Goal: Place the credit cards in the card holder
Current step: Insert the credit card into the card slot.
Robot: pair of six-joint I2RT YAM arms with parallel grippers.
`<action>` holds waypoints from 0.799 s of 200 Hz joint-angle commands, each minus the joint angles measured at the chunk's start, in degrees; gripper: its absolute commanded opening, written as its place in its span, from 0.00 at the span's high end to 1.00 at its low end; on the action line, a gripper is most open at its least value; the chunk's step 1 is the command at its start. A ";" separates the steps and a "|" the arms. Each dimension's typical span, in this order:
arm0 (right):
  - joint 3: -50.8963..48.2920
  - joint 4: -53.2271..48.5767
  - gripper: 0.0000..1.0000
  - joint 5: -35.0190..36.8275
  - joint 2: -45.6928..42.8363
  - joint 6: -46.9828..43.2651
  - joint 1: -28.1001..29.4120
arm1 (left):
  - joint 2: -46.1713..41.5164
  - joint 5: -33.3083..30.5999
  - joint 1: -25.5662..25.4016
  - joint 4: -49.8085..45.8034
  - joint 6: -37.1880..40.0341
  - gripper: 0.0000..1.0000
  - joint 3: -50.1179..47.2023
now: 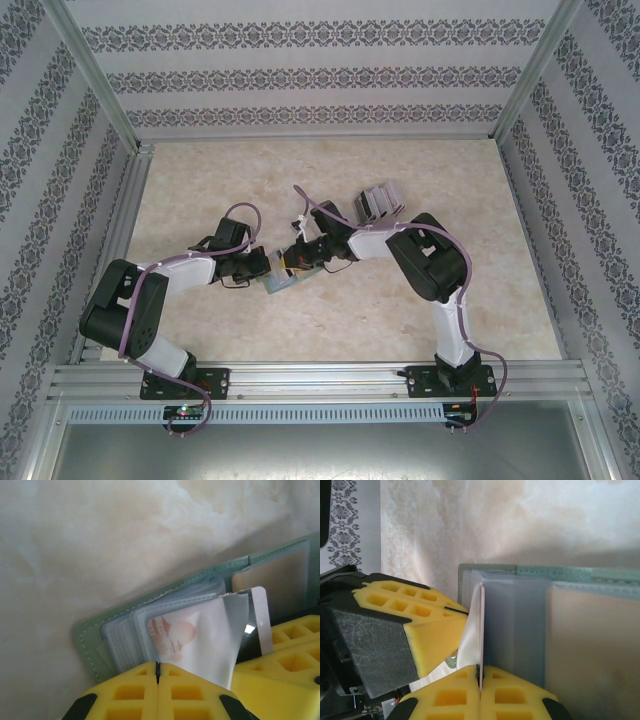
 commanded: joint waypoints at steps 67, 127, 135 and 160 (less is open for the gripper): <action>0.55 -2.81 0.93 4.32 0.55 -2.34 2.12 | -1.04 -1.44 0.47 -3.90 -0.21 1.00 -0.38; 2.46 -10.87 0.67 6.10 -3.59 -6.90 1.06 | -1.17 -1.81 0.47 -4.34 -0.04 1.00 -0.18; 3.26 -12.51 0.67 6.33 -4.06 -7.77 1.01 | -1.20 -1.87 0.54 -4.55 0.01 1.00 -0.05; 6.23 -20.23 0.62 8.81 -5.90 -11.67 0.96 | -1.76 -2.83 0.49 -5.36 0.18 1.00 -0.07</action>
